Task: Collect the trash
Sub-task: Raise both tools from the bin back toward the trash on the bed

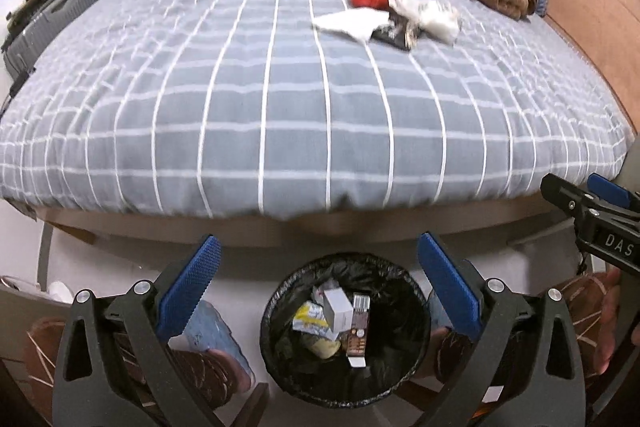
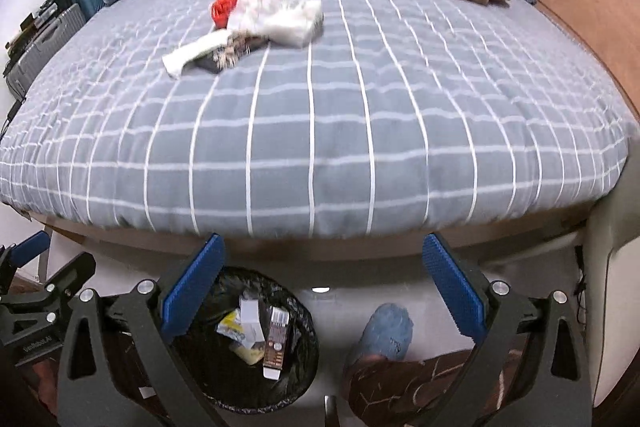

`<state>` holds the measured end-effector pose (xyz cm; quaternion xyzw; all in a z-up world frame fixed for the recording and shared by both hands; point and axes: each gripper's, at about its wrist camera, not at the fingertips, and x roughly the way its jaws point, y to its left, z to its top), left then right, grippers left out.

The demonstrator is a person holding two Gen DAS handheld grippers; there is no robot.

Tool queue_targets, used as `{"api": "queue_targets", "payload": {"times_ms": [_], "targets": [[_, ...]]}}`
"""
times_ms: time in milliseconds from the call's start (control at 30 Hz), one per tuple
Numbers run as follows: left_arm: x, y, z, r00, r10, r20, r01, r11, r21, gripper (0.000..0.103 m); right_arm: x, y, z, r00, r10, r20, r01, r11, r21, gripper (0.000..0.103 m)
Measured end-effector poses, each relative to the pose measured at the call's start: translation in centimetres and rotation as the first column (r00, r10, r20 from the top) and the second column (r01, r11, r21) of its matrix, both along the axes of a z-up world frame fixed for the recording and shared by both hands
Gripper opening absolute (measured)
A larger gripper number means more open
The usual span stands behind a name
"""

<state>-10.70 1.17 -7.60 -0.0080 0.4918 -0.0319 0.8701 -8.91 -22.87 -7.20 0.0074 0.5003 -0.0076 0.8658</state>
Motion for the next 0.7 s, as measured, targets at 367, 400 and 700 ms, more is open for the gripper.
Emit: {"api": "queue_targets", "payload": {"times_ms": [367,400,700], "targets": [[3.9,-0.6,3.3,0.999,-0.003,0.044,0.003,1.0,-0.002,0.097,3.3,0.1,4.0,0.997,0.026,0.067,-0.025,1.0,-0.009,0.095],[4.4,-0.7,3.5,0.999,-0.004,0.045,0.004,1.0,-0.005,0.097,3.7,0.1,4.3,0.997,0.027,0.071,-0.026,1.0,-0.009,0.095],[8.4,-1.2,4.8,0.998,-0.008,0.065,0.008,1.0,-0.007,0.097,7.8,0.2,5.2,0.995,0.035,0.088,-0.034,0.999,-0.008,0.095]]}}
